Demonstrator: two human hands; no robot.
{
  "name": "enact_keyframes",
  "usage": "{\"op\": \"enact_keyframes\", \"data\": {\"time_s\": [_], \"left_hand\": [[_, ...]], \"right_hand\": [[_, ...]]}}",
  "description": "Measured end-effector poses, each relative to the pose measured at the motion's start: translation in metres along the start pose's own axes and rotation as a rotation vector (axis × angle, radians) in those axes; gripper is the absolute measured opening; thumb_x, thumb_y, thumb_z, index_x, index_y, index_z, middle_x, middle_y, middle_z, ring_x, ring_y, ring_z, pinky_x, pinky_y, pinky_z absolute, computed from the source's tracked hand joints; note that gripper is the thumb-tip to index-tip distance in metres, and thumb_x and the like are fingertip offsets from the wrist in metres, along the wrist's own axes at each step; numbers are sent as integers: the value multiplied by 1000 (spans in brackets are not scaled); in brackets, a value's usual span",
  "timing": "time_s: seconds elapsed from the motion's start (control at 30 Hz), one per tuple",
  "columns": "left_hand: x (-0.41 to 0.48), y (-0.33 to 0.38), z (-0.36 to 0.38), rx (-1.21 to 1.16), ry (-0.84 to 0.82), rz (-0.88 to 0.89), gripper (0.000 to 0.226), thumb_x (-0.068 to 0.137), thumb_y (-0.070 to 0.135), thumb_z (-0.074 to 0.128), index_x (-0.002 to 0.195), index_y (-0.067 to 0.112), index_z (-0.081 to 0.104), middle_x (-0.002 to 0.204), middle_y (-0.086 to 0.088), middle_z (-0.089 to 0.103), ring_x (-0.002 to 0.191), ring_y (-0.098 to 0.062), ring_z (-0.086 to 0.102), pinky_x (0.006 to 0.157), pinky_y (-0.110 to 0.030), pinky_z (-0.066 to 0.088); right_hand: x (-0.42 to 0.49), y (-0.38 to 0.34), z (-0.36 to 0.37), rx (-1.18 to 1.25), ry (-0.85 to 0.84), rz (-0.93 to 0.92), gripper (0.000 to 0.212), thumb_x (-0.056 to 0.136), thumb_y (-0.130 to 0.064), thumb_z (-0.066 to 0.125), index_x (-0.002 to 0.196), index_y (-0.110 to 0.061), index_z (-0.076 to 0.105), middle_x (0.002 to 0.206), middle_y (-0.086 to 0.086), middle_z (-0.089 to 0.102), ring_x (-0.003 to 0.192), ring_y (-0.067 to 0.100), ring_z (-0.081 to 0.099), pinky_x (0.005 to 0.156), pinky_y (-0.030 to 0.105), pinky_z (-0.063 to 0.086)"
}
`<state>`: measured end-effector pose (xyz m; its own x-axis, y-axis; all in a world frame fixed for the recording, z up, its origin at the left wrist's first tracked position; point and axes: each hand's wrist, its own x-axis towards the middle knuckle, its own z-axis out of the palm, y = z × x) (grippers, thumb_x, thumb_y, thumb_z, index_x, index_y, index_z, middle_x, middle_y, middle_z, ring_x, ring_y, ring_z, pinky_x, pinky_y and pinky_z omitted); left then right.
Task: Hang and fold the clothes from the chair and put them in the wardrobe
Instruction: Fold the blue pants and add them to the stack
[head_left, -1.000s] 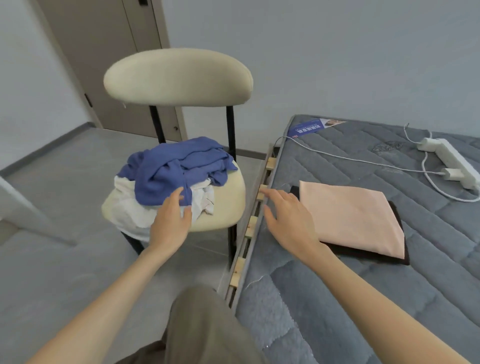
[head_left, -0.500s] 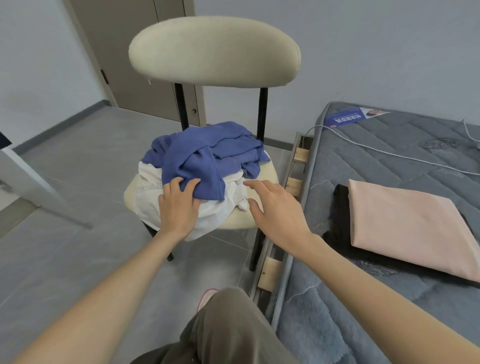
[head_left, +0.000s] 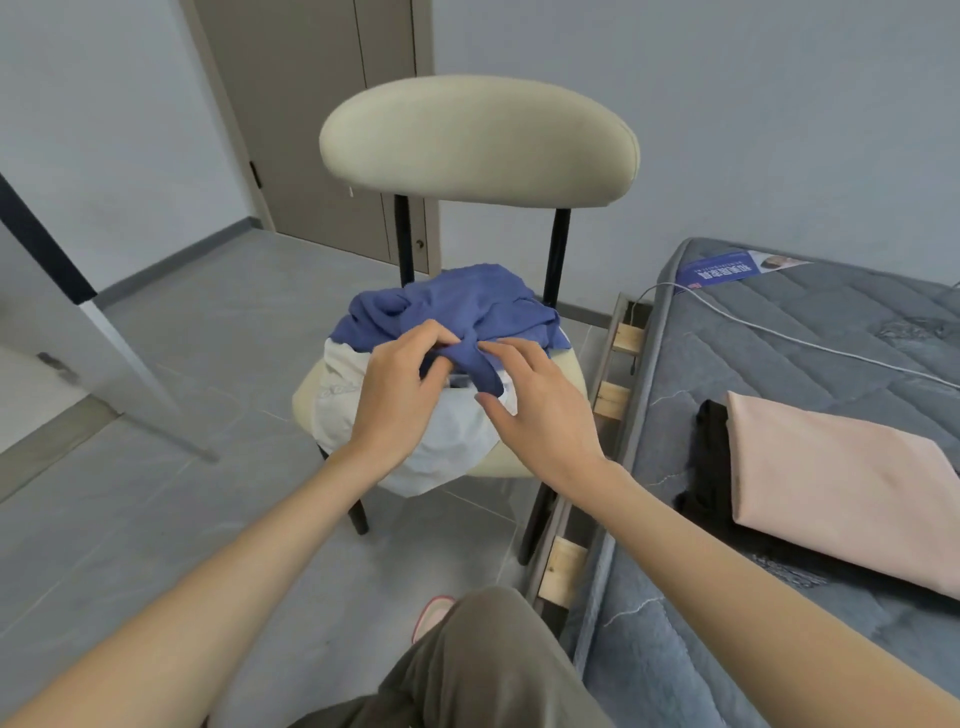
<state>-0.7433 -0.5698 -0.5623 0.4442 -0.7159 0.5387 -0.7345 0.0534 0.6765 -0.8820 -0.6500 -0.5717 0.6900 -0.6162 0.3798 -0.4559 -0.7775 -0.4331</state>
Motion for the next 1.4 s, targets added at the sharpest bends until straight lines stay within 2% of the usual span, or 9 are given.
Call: {"op": "enact_keyframes", "data": {"time_s": [0.17,0.4,0.5,0.63,0.77,0.9,1.07,1.23,1.4], "left_hand": [[6,57,-27,-149,32,-11,14,92,6,53,88,18,60,79,8,64,73,-2,57,64,-11,42],[28,125,-59,-270,199,51,8,96,15,52,94,18,60,78,13,62,73,-1,55,67,-12,39],[27,146,-65,-318,149,77,7,95,23,56,101,21,59,88,8,65,78,-5,58,70,-17,44],[16,154,-65,-264,35,160,38,83,49,60,118,37,52,110,7,57,101,-11,55,85,-25,45],[0,161,-52,-253,-102,168,56,80,43,72,128,39,44,127,12,50,116,-1,49,95,-23,42],[-7,172,-33,-268,-67,170,54,87,29,69,133,35,43,128,9,50,111,13,45,89,-5,36],[-6,199,-24,-253,17,90,40,90,34,62,128,30,49,128,7,49,119,-5,44,98,-24,37],[-12,230,-25,-392,-134,54,2,93,28,60,93,28,58,88,2,67,81,-7,60,73,-23,46],[-19,247,-24,-512,-161,44,10,95,26,56,87,21,54,81,-22,62,68,-15,53,61,-28,42]], "right_hand": [[2,-24,-40,138,192,52,12,96,-19,49,98,-20,60,83,-11,56,71,11,50,57,29,36],[11,-71,-136,508,325,50,20,97,-11,44,96,-24,59,66,-3,64,62,15,63,64,31,50],[12,-89,-175,595,389,24,22,94,-6,44,90,-17,62,69,5,68,68,24,67,71,42,55],[7,-102,-221,674,519,35,26,95,-4,42,87,-20,60,89,10,69,84,27,69,79,49,56],[-4,-110,-260,886,595,60,20,96,1,40,96,-3,59,84,11,68,74,21,71,70,34,59],[-19,-116,-284,1098,608,77,23,97,1,39,93,-4,61,72,4,67,66,13,69,64,22,54],[-38,-113,-310,1375,601,107,23,100,-3,41,89,-8,60,64,-1,64,58,12,65,60,21,53],[-54,-97,-326,1523,639,177,25,101,-3,39,86,-8,59,69,4,66,58,12,68,60,20,55],[-61,-60,-318,1149,497,325,25,95,6,37,102,-2,59,92,12,64,81,17,66,78,24,55]]}}
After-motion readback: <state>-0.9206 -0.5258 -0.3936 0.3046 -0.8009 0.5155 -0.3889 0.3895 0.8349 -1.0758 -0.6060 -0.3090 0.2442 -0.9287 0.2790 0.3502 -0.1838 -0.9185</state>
